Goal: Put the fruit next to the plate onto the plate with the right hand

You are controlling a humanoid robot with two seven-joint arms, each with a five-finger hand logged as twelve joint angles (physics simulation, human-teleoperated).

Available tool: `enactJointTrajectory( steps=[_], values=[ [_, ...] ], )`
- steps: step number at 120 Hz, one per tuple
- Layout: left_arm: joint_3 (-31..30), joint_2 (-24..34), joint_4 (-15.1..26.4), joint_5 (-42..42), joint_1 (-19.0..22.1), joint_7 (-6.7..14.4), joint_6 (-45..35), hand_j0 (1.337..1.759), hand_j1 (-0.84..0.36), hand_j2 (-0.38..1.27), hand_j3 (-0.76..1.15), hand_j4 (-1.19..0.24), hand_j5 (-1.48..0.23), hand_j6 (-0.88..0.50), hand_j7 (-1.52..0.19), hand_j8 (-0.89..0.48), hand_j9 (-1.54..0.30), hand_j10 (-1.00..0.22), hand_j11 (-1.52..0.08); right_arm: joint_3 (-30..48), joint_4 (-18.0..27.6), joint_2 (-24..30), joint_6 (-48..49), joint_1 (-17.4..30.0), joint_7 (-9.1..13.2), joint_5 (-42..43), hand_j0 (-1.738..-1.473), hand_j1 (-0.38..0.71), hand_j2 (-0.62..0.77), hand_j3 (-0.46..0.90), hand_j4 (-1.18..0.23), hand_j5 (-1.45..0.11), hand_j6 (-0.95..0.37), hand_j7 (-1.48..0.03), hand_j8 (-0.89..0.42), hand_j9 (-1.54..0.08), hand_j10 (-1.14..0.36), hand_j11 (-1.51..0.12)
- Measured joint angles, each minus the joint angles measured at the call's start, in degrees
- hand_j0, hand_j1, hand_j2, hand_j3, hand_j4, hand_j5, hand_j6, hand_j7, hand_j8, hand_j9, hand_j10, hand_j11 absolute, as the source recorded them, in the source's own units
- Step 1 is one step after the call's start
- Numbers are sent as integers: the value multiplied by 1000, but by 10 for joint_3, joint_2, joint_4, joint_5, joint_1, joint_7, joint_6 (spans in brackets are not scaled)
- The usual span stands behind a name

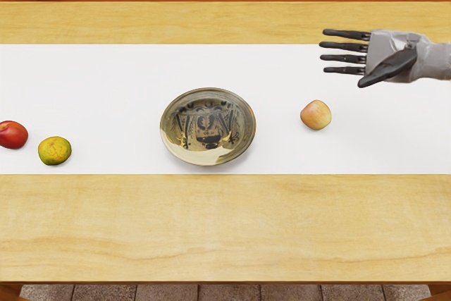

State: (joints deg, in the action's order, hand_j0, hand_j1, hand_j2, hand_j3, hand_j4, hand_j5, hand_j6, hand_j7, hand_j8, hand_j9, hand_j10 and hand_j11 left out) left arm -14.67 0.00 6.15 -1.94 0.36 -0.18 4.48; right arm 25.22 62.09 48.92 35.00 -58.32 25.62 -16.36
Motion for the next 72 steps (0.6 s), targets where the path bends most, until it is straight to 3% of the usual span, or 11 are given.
enactJointTrajectory(
  steps=[24, 38, 55, 72],
  values=[
    [0, 0, 0, 0, 0, 0, 0, 1658, 55, 49, 0, -245, -318, -245, -318, -245, -318, -245, -318, 8, -4, -4, 0, -6, 4, 36, -1658, -307, -7, 0, -33, -46, -32, -46, -33, -46, -33, -46],
    [0, 0, 0, 0, 0, 0, 0, 1658, 55, 49, 0, -245, -318, -245, -318, -245, -318, -245, -318, 66, 6, -18, 0, -13, 1, 201, -1658, -305, -7, 0, -35, -48, -34, -49, -35, -48, -36, -48],
    [0, 0, 0, 0, 0, 0, 0, 1658, 55, 49, 0, -245, -318, -245, -318, -245, -318, -245, -318, 111, 99, -20, 0, -13, 0, 410, -1658, -303, -7, 0, -38, -50, -38, -50, -38, -50, -38, -50],
    [0, 0, 0, 0, 0, 0, 0, 1658, 55, 49, 0, -245, -318, -245, -318, -245, -318, -245, -318, 111, 195, -22, -42, 1, 0, 557, -1658, -303, -7, 0, -40, -51, -41, -51, -40, -51, -40, -51]
  ],
)
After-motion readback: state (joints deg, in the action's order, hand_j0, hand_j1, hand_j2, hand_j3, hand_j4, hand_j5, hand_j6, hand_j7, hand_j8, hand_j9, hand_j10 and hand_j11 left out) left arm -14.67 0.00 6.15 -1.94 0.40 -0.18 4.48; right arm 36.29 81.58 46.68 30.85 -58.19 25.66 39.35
